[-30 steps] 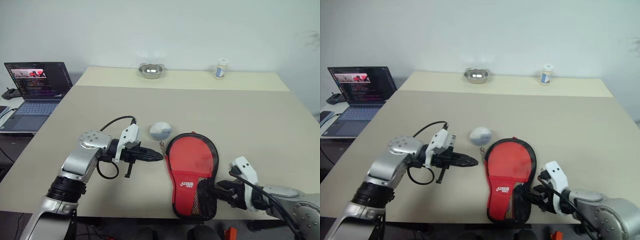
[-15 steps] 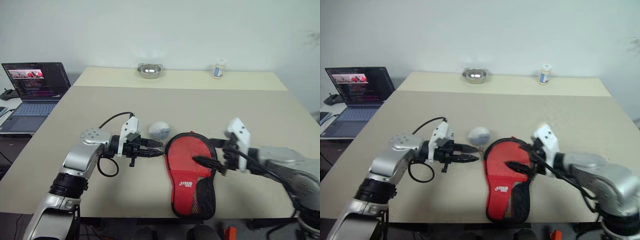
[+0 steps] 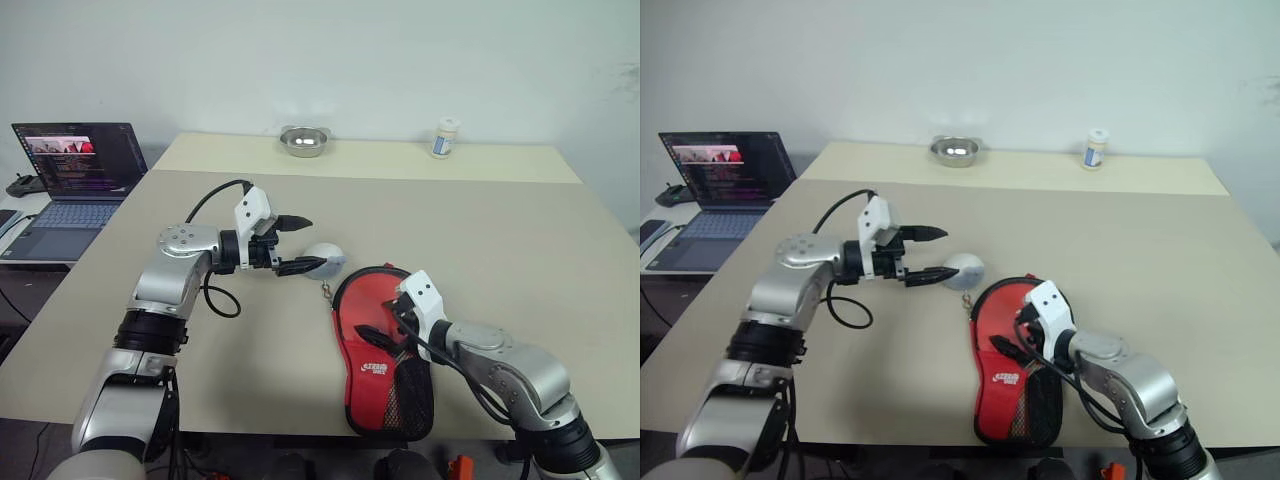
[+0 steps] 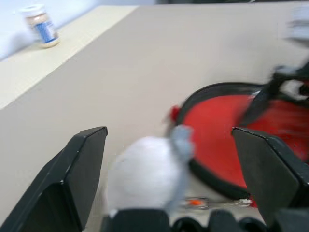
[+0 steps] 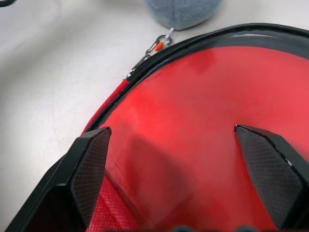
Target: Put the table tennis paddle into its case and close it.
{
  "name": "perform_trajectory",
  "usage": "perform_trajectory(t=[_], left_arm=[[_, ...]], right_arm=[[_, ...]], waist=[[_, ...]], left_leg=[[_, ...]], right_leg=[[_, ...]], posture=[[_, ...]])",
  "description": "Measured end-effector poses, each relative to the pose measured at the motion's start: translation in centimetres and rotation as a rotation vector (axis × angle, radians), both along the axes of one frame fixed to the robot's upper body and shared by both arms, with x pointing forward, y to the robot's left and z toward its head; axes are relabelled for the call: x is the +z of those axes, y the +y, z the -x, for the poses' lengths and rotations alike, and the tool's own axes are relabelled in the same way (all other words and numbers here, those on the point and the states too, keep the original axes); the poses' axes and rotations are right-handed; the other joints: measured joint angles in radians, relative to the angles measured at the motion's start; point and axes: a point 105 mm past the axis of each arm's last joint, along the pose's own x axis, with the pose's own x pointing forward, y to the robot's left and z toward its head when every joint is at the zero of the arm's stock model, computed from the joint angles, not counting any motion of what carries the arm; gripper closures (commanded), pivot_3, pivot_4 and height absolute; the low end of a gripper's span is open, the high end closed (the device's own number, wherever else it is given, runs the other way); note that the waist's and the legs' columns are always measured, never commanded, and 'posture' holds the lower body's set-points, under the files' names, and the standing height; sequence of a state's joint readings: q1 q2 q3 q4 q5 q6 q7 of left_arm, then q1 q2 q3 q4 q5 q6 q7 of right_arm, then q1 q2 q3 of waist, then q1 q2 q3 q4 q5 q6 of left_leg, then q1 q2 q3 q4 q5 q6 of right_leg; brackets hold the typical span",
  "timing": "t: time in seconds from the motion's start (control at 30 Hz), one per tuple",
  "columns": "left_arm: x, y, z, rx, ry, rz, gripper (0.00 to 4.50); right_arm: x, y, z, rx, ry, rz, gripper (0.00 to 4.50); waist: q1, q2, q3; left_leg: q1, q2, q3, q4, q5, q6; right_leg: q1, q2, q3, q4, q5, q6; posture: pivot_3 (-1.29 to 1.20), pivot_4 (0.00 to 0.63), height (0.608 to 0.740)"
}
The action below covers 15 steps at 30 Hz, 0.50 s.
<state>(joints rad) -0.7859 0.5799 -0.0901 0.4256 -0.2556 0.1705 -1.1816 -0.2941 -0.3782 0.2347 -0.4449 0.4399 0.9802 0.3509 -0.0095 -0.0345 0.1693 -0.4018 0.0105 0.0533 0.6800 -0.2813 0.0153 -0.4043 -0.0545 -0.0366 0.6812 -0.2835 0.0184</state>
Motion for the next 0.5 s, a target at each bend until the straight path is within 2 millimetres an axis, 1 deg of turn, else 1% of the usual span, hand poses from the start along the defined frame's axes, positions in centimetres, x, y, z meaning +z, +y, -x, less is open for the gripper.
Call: perform_trajectory(t=[0.2, 0.33, 0.43, 0.5], left_arm=[[-2.7, -0.4, -1.9, 0.026, 0.075, -0.045, 0.03], [-4.4, -1.3, -2.8, 0.034, 0.107, -0.082, 0.03], [-5.6, -2.0, -2.8, 0.019, 0.114, -0.113, 0.03], [-6.0, -2.2, -2.8, 0.014, 0.119, -0.119, 0.03]], right_arm=[[0.0, 0.5, 0.2, 0.001, -0.019, 0.007, 0.00], [-0.1, 0.6, 0.1, -0.003, -0.023, 0.010, 0.00], [0.0, 0.5, 0.1, -0.006, -0.030, 0.019, 0.00], [0.0, 0.4, 0.0, -0.011, -0.037, 0.028, 0.00]], waist=[[0.004, 0.000, 0.000], [0.005, 0.000, 0.000], [0.004, 0.000, 0.000], [0.004, 0.000, 0.000]], left_leg=[[-0.001, 0.000, 0.001, 0.000, 0.000, 0.000], [-0.001, 0.000, 0.001, 0.000, 0.000, 0.000], [-0.001, 0.000, 0.001, 0.000, 0.000, 0.000], [-0.001, 0.000, 0.001, 0.000, 0.000, 0.000]], right_leg=[[0.000, 0.000, 0.000, -0.001, 0.000, 0.000], [0.000, 0.000, 0.000, -0.001, 0.000, 0.000], [-0.001, 0.000, 0.000, -0.001, 0.000, 0.000], [-0.001, 0.000, 0.000, -0.001, 0.000, 0.000]], posture=[[0.00, 0.150, 0.740], [0.00, 0.150, 0.740], [0.00, 0.150, 0.740], [0.00, 0.150, 0.740]])
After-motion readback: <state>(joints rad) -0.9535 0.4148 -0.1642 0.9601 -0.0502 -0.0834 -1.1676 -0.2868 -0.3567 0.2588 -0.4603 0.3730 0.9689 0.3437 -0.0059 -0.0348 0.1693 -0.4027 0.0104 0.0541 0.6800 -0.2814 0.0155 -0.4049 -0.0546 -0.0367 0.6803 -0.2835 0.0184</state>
